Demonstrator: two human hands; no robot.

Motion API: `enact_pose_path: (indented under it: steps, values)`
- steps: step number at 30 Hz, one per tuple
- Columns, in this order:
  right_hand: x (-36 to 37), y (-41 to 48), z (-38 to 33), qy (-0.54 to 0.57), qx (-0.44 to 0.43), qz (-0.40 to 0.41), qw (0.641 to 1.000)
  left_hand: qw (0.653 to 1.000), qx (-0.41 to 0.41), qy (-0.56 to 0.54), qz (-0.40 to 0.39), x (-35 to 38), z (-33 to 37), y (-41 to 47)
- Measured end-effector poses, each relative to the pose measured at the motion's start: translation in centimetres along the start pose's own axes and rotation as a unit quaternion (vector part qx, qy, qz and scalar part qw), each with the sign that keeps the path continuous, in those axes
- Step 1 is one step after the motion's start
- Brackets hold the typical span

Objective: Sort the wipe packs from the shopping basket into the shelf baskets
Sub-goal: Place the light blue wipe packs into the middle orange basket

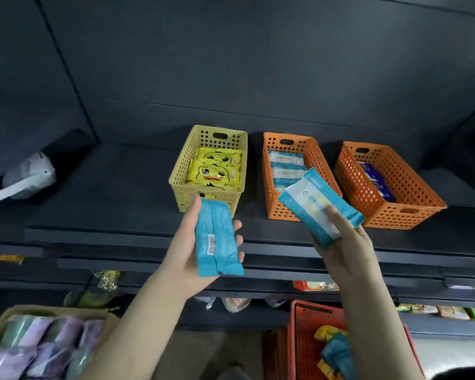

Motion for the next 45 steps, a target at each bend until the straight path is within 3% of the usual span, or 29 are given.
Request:
enact_pose_path:
  steps: [4, 9, 15, 20, 26, 28, 34, 38, 39, 42, 43, 45]
  values:
    - [1.4, 3.9, -1.7, -0.039, -0.055, 0.014, 0.998, 0.998, -0.031, 0.042, -0.017, 1.2, 2.8, 5.2]
    - [2.9, 11.9, -3.7, -0.108, -0.111, 0.042, 0.987, 0.986, -0.012, 0.156, 0.061, 2.5, 7.2, 13.1]
    - [5.5, 22.7, -6.6, -0.355, -0.194, 0.03, 0.914, 0.965, 0.035, 0.196, 0.168, 2.8, 11.5, 20.6]
    - [8.5, 30.6, -3.2, -0.48, -0.149, -0.02, 0.864, 0.961, 0.064, 0.128, 0.237, 1.6, 13.2, 24.7]
    - [7.2, 35.5, 1.9, -0.463, -0.017, 0.05, 0.885, 0.97, 0.091, 0.04, 0.222, 0.7, 15.2, 27.5]
    - [6.7, 35.6, 2.5, -0.481, -0.008, 0.05, 0.875, 0.973, 0.094, 0.022, 0.212, 0.5, 15.6, 28.4]
    - [8.0, 35.1, 1.4, -0.642, -0.167, 0.02, 0.748, 0.975, 0.106, 0.02, 0.194, -0.5, 15.8, 30.3]
    - [8.9, 34.0, 2.0, -0.738, -0.251, -0.015, 0.626, 0.978, 0.082, 0.021, 0.189, -0.9, 15.0, 30.7]
    - [8.7, 34.2, 2.4, -0.743, -0.249, -0.03, 0.621, 0.979, 0.078, 0.021, 0.187, -0.8, 14.9, 30.7]
    - [8.0, 34.8, 3.3, -0.68, -0.175, -0.067, 0.709, 0.979, 0.074, 0.029, 0.186, -0.6, 14.8, 30.8]
    - [8.0, 34.8, 3.2, -0.666, -0.163, -0.071, 0.724, 0.979, 0.071, 0.036, 0.188, -0.5, 14.9, 30.8]
    - [8.1, 35.0, 2.8, -0.668, -0.158, -0.08, 0.723, 0.978, 0.067, 0.054, 0.19, -0.4, 14.9, 30.8]
Point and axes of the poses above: each hand's wrist, its own y-axis towards the middle knuckle, its own x-axis out of the palm, z = x × y, the point moved 6 cm from there along y, towards the middle knuckle, and after that the axes turned 11 degrees about y, right-handed, at the moved point
